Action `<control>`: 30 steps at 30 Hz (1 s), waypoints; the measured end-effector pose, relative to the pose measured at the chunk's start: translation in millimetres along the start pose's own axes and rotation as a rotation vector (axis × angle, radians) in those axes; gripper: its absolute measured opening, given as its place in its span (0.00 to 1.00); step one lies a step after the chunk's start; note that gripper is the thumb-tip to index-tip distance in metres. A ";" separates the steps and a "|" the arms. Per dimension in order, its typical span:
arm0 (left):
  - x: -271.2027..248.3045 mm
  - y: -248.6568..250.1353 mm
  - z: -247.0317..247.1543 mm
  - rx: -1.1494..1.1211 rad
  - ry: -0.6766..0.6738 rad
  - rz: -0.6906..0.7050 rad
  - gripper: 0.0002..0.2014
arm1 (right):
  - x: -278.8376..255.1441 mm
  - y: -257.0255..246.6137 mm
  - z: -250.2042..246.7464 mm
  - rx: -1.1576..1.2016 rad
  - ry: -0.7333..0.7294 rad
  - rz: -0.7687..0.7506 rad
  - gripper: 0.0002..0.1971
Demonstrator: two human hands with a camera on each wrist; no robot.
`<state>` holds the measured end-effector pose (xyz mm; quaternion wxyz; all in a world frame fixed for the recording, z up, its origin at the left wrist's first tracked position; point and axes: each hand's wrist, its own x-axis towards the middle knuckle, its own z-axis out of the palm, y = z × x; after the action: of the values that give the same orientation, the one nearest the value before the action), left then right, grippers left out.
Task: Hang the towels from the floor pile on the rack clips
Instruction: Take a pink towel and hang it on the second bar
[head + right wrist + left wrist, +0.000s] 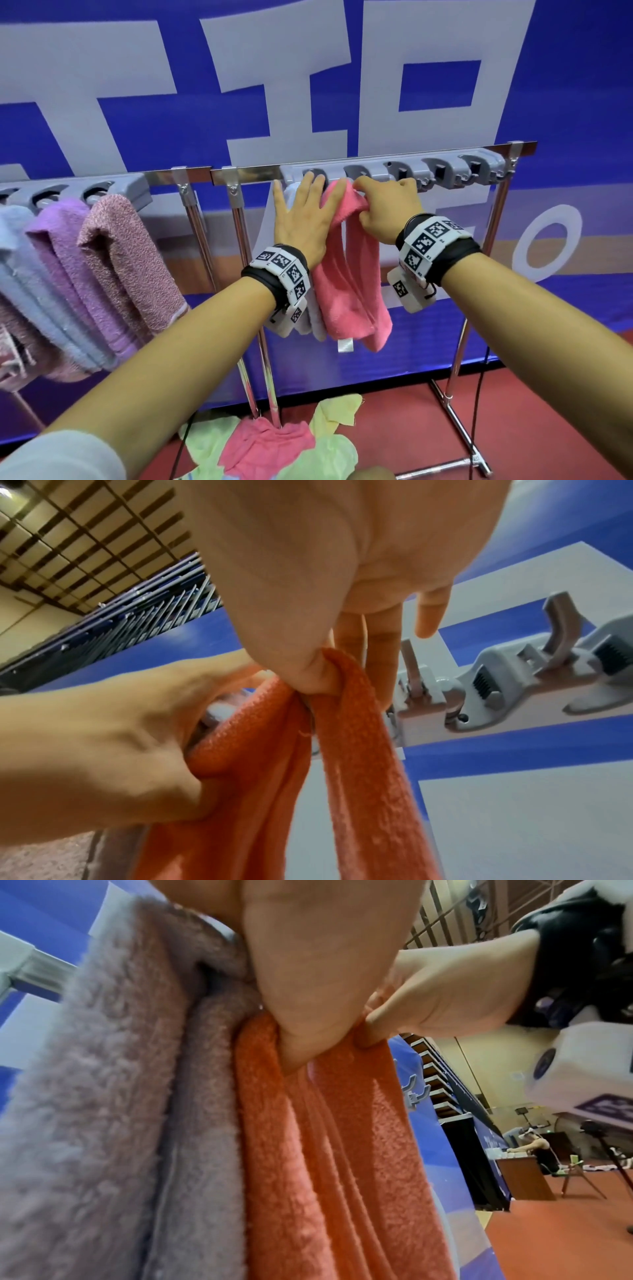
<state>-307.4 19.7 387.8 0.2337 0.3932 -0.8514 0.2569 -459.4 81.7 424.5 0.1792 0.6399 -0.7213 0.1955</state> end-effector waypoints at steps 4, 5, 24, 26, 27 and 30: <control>-9.9 2.0 3.0 0.017 0.053 0.060 0.54 | -2.3 -3.6 -1.3 -0.066 0.020 0.007 0.19; -15.1 6.7 6.0 0.019 0.078 0.112 0.54 | -3.1 -5.6 -0.9 -0.067 0.025 0.000 0.19; -79.0 15.6 56.6 -0.120 -0.216 0.619 0.30 | -14.3 -8.1 15.7 0.318 0.003 0.116 0.25; -75.3 15.9 51.7 -0.181 -0.189 0.610 0.25 | -14.3 -7.3 16.0 0.327 0.021 0.130 0.24; -73.2 15.4 50.3 -0.194 -0.181 0.605 0.22 | -13.9 -7.4 15.5 0.336 0.044 0.139 0.23; -70.0 15.1 46.9 -0.219 -0.196 0.560 0.13 | -12.1 -10.0 11.9 0.351 0.123 0.165 0.19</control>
<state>-287.7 37.5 306.4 0.1116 0.1390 -0.9676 0.1790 -448.1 84.9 408.7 0.0920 0.5867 -0.7139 0.3710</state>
